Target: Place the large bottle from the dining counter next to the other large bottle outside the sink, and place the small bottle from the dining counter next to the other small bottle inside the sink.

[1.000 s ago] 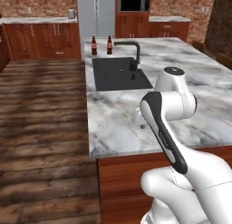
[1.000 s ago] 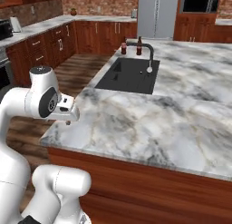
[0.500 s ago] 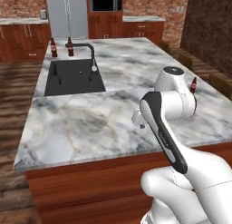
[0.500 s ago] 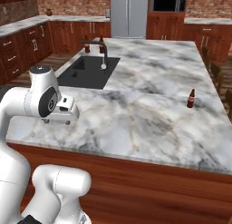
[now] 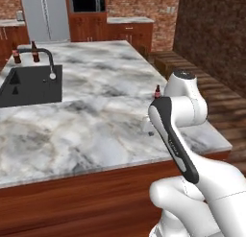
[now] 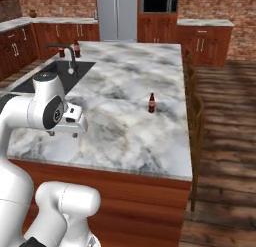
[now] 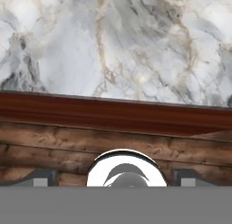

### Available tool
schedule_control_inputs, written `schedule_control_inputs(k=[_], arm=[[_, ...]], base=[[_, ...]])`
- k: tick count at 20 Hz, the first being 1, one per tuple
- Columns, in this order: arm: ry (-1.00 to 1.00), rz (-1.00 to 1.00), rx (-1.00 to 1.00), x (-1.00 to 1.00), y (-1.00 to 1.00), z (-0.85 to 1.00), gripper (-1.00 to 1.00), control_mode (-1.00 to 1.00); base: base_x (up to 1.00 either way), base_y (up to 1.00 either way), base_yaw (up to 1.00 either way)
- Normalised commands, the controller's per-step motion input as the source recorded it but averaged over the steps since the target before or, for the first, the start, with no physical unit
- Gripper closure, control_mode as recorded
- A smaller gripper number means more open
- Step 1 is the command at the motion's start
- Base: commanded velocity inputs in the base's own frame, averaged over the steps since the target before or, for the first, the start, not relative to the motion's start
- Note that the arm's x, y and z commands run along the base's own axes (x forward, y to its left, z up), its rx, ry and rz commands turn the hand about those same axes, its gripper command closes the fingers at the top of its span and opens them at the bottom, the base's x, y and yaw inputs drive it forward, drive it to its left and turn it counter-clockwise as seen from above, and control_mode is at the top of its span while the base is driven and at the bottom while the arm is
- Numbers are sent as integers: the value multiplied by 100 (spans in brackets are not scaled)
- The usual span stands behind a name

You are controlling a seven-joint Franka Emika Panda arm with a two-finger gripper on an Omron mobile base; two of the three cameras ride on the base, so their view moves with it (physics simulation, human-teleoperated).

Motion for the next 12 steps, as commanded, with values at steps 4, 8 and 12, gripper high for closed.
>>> schedule_control_inputs(k=[4, 8, 12], arm=[[0, 0, 0, 0, 0, 0, -100, 100], [0, 0, 0, 0, 0, 0, -100, 100], [0, 0, 0, 0, 0, 0, -100, 100]], base=[[-1, -100, -4], [0, -100, 0], [0, -100, 0]])
